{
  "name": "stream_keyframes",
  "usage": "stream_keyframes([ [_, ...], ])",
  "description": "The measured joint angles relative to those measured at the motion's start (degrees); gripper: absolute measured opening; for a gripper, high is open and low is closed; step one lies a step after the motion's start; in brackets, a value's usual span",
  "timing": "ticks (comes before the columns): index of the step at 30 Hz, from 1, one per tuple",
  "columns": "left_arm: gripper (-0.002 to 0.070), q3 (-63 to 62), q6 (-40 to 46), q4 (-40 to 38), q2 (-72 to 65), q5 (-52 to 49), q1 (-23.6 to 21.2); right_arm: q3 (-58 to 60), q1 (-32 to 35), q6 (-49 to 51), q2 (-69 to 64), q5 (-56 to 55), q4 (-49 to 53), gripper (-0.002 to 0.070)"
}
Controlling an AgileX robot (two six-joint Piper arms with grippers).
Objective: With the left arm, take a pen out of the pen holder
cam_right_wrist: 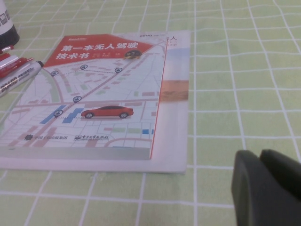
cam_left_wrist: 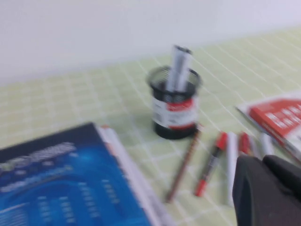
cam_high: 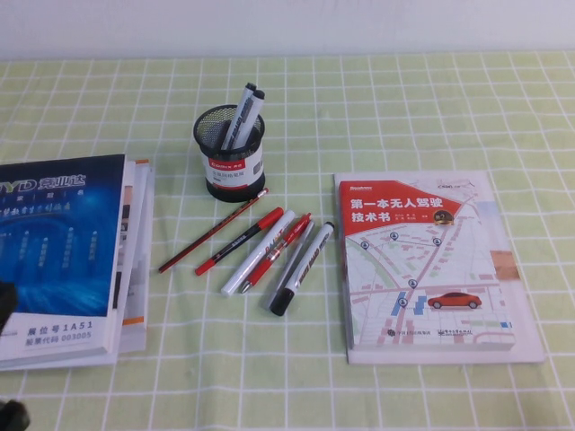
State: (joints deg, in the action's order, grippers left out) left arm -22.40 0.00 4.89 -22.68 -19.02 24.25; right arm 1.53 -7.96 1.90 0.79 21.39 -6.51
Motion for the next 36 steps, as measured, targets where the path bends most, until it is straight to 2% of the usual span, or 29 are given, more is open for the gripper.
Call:
stream_keyframes([
  [5, -0.0003, 9.40, 4.11, -3.65, 15.01, 4.60, -12.09, 0.00, 0.00, 0.00, 0.00, 0.00, 0.00, -0.0014],
  [8, -0.0003, 13.92, 4.50, -4.32, 21.25, 7.22, -17.46, 0.00, 0.00, 0.00, 0.00, 0.00, 0.00, -0.0014],
  [11, -0.0003, 17.62, 4.50, -4.89, 23.16, 8.33, -20.62, 0.00, 0.00, 0.00, 0.00, 0.00, 0.00, -0.0014],
  [17, -0.0003, 23.50, 4.50, -6.69, 23.17, 9.32, -21.42, 0.00, 0.00, 0.00, 0.00, 0.12, 0.00, -0.0014],
  [28, -0.0003, 23.76, 4.50, -6.81, 23.17, -1.80, -21.42, 0.00, 0.00, 0.00, 0.00, 0.12, 0.00, -0.0014],
  [36, -0.0003, 23.76, 4.50, -6.81, 23.27, -2.63, -21.42, 0.00, 0.00, 0.00, 0.00, 0.12, 0.00, -0.0014],
])
